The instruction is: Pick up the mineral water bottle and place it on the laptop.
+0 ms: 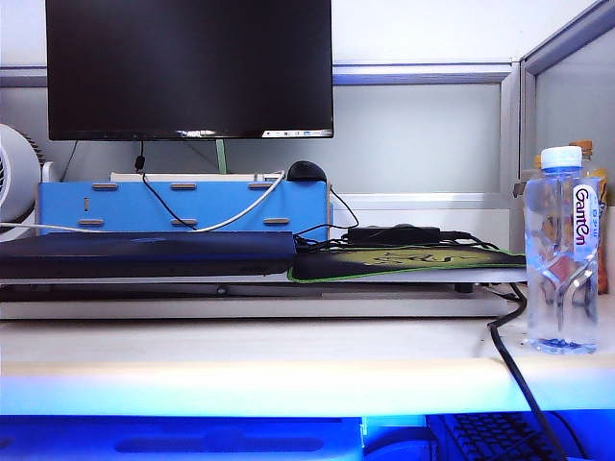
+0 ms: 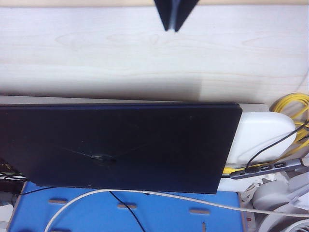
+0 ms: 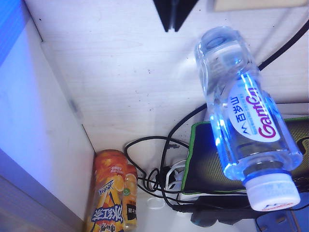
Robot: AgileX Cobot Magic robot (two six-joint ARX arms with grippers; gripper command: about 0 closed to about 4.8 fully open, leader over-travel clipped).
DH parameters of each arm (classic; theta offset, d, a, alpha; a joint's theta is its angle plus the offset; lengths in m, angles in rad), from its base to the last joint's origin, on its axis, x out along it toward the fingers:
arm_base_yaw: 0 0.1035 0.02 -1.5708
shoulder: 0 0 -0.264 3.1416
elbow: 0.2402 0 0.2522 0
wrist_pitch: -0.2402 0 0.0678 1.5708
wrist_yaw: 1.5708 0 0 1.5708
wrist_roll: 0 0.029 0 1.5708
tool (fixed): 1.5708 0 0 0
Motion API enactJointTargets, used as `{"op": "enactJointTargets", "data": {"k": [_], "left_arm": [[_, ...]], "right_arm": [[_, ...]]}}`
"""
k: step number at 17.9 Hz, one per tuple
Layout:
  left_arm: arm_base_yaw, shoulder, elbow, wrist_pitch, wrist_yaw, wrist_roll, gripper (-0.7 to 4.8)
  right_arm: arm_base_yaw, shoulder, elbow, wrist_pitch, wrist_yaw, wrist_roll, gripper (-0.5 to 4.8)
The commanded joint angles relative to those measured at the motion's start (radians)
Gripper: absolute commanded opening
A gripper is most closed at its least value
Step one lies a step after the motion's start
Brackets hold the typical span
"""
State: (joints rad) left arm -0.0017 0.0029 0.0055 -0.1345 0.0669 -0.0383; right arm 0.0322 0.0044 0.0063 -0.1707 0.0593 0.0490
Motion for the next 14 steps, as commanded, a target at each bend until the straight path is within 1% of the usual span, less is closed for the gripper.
{"op": "enactJointTargets", "data": {"k": [1,6,9,11,13,14], "left_arm": [[0.0,-0.002,0.002,0.008,0.001,0.001,-0.02],[0.0,-0.002,0.002,0.008,0.001,0.001,-0.02],[0.0,-0.002,0.002,0.008,0.001,0.001,-0.02],[0.0,-0.002,0.002,0.008,0.001,0.001,-0.02],[0.0,-0.002,0.002,0.008,0.001,0.001,-0.02],[0.0,-0.002,0.002,0.008,0.001,0.001,-0.02]], "right_arm": [[0.0,0.0,-0.002,0.004,0.021,0.002,-0.01],[0.0,0.0,-0.002,0.002,0.019,0.003,-0.01],[0.001,0.0,-0.002,0.035,0.007,0.004,-0.01],[0.002,0.0,-0.002,0.112,-0.027,0.008,-0.01],[0.002,0.0,-0.001,0.229,-0.041,0.097,0.0],[0.004,0.0,0.0,0.259,-0.041,0.135,0.0]]}}
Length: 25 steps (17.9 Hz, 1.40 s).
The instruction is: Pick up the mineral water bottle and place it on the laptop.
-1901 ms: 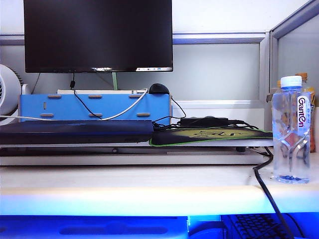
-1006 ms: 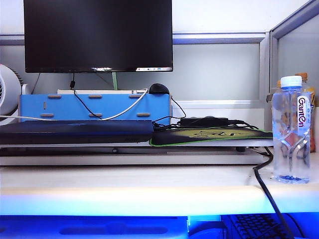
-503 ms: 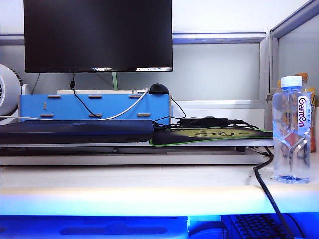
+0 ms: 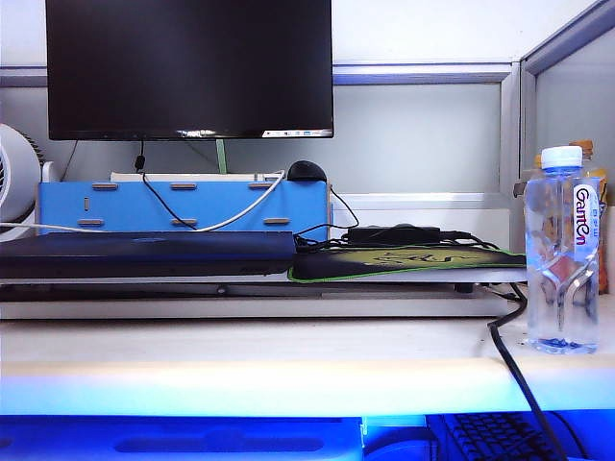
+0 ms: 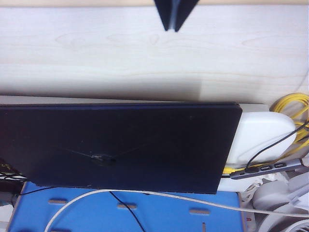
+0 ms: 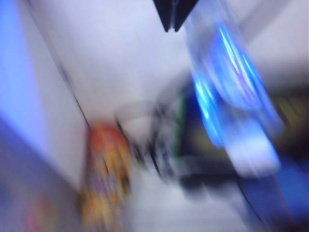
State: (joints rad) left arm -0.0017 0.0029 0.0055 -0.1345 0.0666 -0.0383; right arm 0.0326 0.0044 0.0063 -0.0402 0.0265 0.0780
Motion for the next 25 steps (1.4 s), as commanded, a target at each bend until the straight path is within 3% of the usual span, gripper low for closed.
{"op": "enactJointTargets", "data": {"k": [1,4,7,12,15,19,23,25], "left_arm": [[0.0,-0.002,0.002,0.008,0.001,0.001,-0.02],[0.0,-0.002,0.002,0.008,0.001,0.001,-0.02],[0.0,-0.002,0.002,0.008,0.001,0.001,-0.02],[0.0,-0.002,0.002,0.008,0.001,0.001,-0.02],[0.0,-0.002,0.002,0.008,0.001,0.001,-0.02],[0.0,-0.002,0.002,0.008,0.001,0.001,-0.02],[0.0,-0.002,0.002,0.008,0.001,0.001,-0.02],[0.0,-0.002,0.002,0.008,0.001,0.001,-0.02]], "right_arm": [[0.006,0.0,0.011,0.126,-0.017,0.121,0.0],[0.006,0.006,0.075,0.0,-0.125,0.128,0.0],[0.006,0.025,0.142,-0.155,-0.143,0.132,0.0],[0.006,0.097,0.196,-0.253,-0.201,0.246,0.0],[0.006,0.169,0.265,-0.248,-0.325,0.255,0.0],[0.005,0.264,0.367,-0.254,-0.365,0.206,-0.01],[0.005,0.272,0.386,-0.24,-0.406,0.342,-0.01],[0.005,0.273,0.385,-0.247,-0.429,0.344,0.0]]}}
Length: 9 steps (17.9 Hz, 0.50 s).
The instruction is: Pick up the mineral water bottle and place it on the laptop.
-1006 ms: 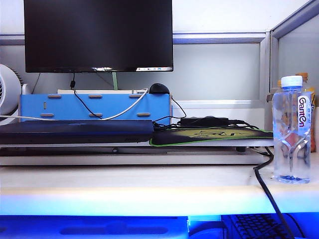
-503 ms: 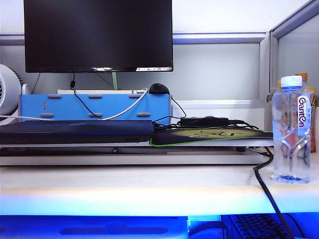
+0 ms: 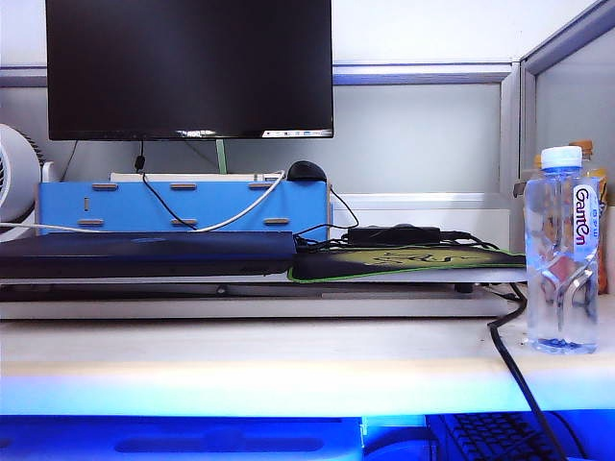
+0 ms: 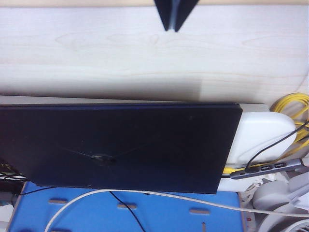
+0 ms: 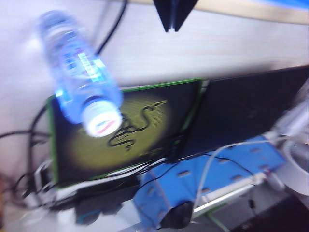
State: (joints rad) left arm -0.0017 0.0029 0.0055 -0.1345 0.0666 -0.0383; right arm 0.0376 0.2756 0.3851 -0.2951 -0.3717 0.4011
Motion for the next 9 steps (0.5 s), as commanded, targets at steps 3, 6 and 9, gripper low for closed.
{"op": "enactJointTargets", "data": {"k": [3,6,9], "left_arm": [[0.0,-0.002,0.002,0.008,0.001,0.001,-0.02],[0.0,-0.002,0.002,0.008,0.001,0.001,-0.02],[0.0,-0.002,0.002,0.008,0.001,0.001,-0.02]], "right_arm": [[0.001,0.003,-0.004,0.001,-0.049,-0.044,2.92],[0.0,0.003,-0.047,0.006,-0.03,-0.093,4.79],[0.001,0.003,-0.078,-0.001,0.066,-0.118,4.79]]}}
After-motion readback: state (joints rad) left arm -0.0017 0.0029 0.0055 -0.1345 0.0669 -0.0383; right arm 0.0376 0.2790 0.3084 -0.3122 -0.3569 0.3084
